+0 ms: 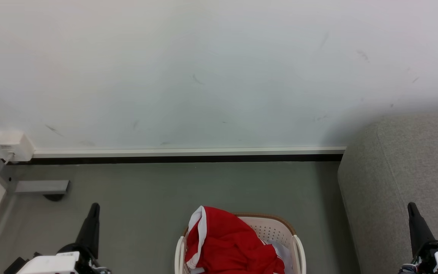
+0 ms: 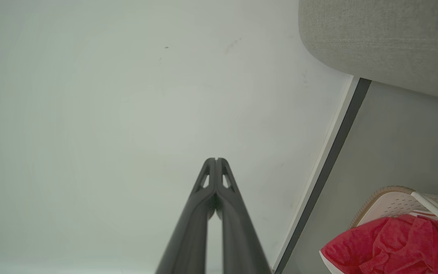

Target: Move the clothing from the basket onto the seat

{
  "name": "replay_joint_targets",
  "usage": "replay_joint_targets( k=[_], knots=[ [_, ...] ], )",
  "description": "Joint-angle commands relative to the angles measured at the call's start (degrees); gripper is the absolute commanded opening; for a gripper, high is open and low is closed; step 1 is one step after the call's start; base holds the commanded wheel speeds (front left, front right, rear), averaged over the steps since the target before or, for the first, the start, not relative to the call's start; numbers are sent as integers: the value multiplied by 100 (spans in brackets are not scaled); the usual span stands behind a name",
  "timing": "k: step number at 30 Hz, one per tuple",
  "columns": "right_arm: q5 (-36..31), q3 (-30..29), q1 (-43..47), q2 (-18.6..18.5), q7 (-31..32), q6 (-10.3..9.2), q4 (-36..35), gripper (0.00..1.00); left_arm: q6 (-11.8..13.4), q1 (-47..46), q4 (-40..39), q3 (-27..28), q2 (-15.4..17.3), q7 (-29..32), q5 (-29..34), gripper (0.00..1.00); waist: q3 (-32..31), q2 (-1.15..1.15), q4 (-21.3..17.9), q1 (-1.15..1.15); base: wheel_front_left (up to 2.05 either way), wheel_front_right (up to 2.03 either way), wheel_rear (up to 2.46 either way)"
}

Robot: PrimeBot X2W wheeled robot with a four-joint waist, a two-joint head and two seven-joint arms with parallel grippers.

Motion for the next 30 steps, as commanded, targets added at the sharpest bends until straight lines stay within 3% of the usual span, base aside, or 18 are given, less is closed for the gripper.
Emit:
replay_joint_targets(
  k=[1,30],
  knots=[
    [-35,-15,-77,-8,9,-13,-20,0,-30,-40,-2,7,40,21,-85,0,0,0,0,0,0,0,0],
    [-35,-15,-77,-8,9,-13,-20,0,-30,-40,-2,7,41,21,-85,0,0,0,0,0,0,0,0]
  ],
)
